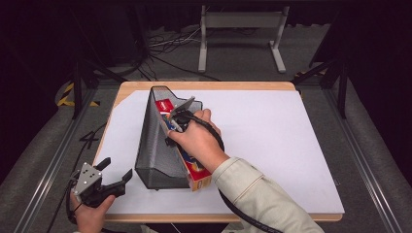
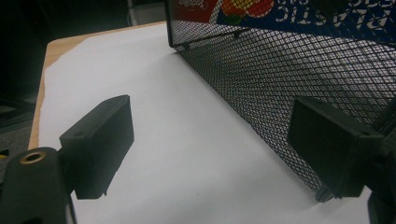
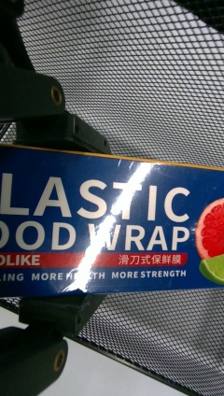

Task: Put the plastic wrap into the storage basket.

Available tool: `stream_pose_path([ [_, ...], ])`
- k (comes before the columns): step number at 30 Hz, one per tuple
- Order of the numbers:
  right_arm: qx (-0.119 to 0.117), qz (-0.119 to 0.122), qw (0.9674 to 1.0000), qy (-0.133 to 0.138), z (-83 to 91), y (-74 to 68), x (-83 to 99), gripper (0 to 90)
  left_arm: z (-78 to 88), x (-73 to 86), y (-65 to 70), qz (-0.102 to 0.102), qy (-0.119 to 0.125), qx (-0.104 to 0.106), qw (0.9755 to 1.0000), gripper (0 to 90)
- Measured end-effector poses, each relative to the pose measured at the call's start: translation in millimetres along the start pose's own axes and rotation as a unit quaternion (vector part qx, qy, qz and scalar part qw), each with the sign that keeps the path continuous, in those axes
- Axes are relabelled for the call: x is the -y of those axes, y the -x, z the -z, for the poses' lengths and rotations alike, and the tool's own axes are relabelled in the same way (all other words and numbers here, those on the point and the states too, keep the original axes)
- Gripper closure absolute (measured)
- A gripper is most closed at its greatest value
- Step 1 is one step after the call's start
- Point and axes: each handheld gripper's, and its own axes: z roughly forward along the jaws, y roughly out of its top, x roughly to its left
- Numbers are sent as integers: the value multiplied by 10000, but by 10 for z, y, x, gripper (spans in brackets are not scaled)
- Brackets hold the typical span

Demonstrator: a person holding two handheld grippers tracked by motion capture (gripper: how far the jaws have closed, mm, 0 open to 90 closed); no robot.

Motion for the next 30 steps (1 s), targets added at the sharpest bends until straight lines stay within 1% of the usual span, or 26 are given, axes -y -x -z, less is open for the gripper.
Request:
stream_pose_path([
  [3,-15,-28,9999,-124,-36,-4,-9,366,4,0,0,6,-6,-11,10000,154],
  [12,9,-8,9998,-216,-87,6,-55,355,1,5,-5,25,5,-12,10000,154],
  [15,50,61,9996,-254,-100,0,-68,349,0,4,-3,17,-8,-10,10000,154],
  [17,13,127,9994,-307,-110,6,-76,326,2,3,0,23,-7,-11,10000,154],
  [18,-7,203,9994,-266,-107,5,-84,304,3,3,0,26,-4,-12,10000,154],
  [20,7,309,9995,-64,-84,-4,-95,280,1,3,-2,18,-15,-10,10000,154],
  [22,1,450,9990,-85,-80,-17,-93,237,1,2,0,25,-9,-8,10000,154],
  [23,6,453,9989,-80,-86,-22,-89,226,5,0,1,18,-13,-10,10000,154],
  [25,41,546,9985,-80,-105,-19,-74,219,7,-1,1,16,-2,-8,10000,154],
  [27,-1,535,9985,-98,-114,-9,-70,211,7,0,0,34,4,-10,10000,154],
  [28,-51,499,9987,-74,-108,3,-71,209,6,-1,0,32,2,-10,10000,154],
  [30,-63,507,9987,-24,-98,12,-72,193,5,-1,1,29,0,-8,10000,154],
])
